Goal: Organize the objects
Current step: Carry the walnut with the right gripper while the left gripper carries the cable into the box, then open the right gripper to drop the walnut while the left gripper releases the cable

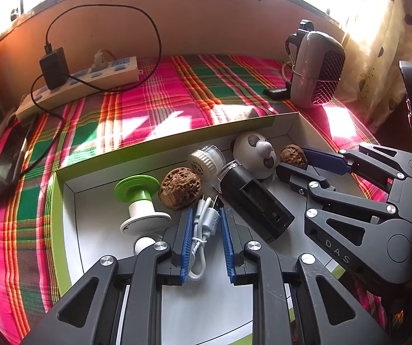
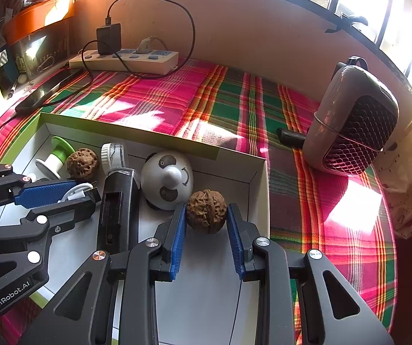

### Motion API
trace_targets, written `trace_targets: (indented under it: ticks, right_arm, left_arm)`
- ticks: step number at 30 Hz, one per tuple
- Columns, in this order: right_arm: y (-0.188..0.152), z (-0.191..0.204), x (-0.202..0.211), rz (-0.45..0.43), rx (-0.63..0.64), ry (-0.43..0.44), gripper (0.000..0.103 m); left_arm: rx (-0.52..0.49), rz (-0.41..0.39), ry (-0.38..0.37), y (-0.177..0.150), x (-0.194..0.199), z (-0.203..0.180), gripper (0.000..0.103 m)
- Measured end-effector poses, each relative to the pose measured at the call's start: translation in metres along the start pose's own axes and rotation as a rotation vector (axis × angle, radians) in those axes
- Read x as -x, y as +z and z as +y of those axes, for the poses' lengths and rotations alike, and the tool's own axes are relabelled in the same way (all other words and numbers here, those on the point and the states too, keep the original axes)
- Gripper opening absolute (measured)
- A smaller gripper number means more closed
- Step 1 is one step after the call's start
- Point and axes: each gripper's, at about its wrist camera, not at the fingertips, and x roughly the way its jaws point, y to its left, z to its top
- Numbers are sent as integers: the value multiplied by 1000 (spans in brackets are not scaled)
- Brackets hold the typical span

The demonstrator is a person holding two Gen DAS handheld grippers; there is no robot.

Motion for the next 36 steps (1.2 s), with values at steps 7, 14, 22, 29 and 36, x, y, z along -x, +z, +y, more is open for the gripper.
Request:
trace_targets:
  ticks: [7,14,22,29,36]
  right_arm:
    - [0,2,0,-1,5,-7,30]
    - [0,1,0,-1,4,-6,30]
    - [-1,0,4,-13,-9,-6,30]
    - [-2,1,13,-28,-19,9,37]
    - [-6,2,20,-38,-31,12,37]
  left_arm:
    - [-8,-1,8,-1,0,-1,18]
    - [-12,-1,11,-1,0,-2,19]
    - [-22,-2,12,-2,1,-2,21]
    - [-15,-10,33,-5,6,-1,22]
    - [-10,-37,40,-8,18,-1,22]
